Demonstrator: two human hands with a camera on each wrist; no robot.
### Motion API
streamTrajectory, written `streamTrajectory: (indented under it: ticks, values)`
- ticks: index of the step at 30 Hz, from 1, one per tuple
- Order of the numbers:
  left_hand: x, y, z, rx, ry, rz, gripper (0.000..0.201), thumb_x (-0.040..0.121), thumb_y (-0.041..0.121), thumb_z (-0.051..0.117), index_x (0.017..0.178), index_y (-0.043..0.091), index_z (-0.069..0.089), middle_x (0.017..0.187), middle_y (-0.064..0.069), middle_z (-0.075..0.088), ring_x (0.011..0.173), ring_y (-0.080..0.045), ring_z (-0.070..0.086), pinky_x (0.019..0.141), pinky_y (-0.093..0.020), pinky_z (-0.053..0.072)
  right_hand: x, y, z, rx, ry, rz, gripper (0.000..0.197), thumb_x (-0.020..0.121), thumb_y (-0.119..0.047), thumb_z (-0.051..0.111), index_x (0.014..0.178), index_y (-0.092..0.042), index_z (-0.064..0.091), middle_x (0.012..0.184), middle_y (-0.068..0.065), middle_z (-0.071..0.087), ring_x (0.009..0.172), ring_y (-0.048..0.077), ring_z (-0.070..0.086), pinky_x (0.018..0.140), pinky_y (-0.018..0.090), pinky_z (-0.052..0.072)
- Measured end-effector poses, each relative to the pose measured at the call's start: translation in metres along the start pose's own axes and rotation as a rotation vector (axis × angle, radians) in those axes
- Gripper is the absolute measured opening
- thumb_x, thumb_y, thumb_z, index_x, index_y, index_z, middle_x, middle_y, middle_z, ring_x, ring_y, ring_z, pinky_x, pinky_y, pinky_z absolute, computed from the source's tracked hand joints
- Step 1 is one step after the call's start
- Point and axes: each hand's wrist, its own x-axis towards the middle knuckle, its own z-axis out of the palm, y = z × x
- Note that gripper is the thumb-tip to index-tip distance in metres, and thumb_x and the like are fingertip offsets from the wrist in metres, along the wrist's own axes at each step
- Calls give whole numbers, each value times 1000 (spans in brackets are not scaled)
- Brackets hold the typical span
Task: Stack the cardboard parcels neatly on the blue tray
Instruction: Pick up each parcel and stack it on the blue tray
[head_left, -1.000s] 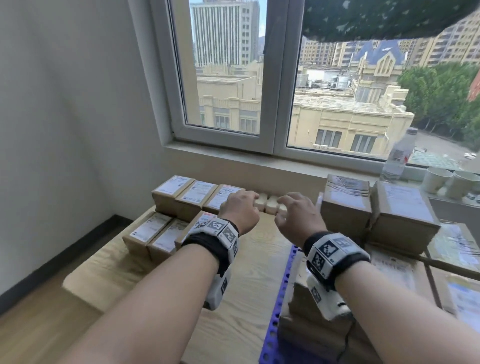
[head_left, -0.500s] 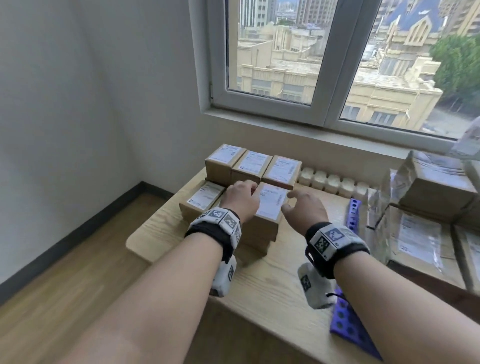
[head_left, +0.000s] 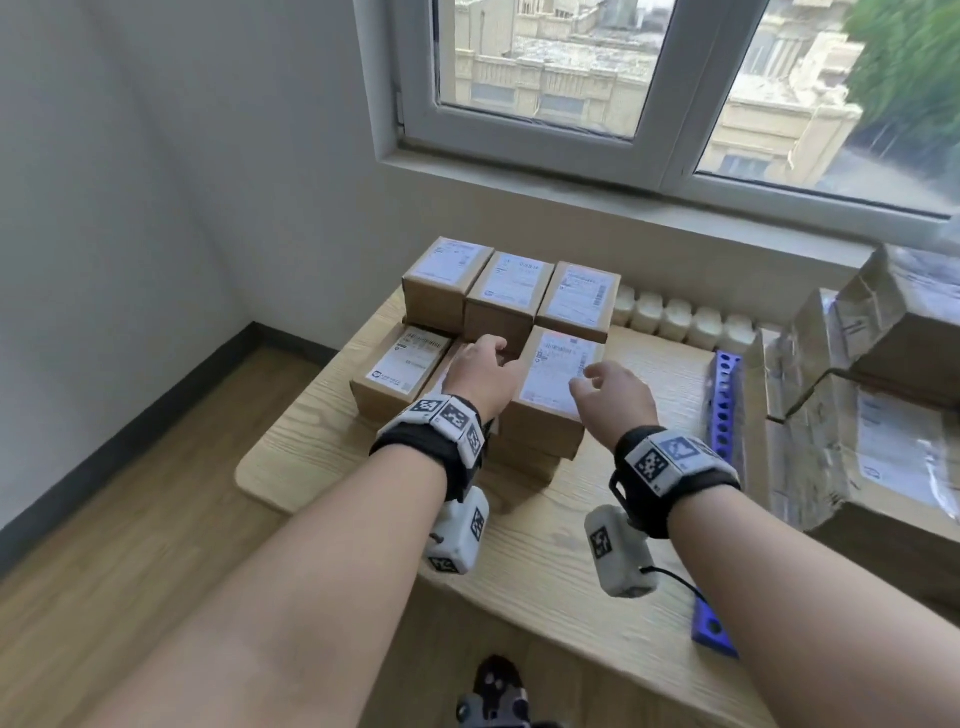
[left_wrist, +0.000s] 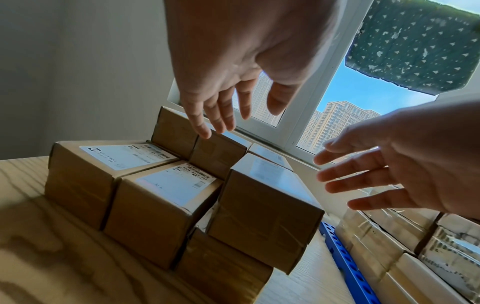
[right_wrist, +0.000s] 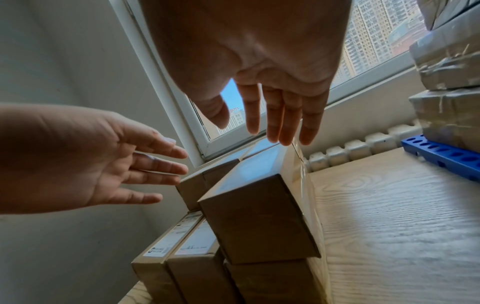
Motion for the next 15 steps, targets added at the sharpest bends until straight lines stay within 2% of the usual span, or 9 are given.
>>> streamTrajectory:
  ticks: [3,9,15]
  values:
    - [21,0,3,13,-32,-24,47,97,31,48,143,21,43,144,-2,48,131,-20,45,107,-35,39,19,2,3,29,-3,21,43,97,-31,49,137,-14,51,136,9,56,125,26,51,105,42,42]
    - [67,5,20,25,-116,-62,51,98,33,47,146,18,39,149,-4,43,136,-23,41,110,-38,37,60,15,7,83,11,98,46,97,-29,52,139,-11,47,137,12,54,124,27,51,101,38,40]
    - [95,7,44,21,-194,-111,58,98,38,50,149,16,34,152,-6,40,136,-24,41,109,-36,37,85,27,13,178,-43,200,57,97,-40,53,145,-13,39,141,11,52,126,28,52,103,42,44]
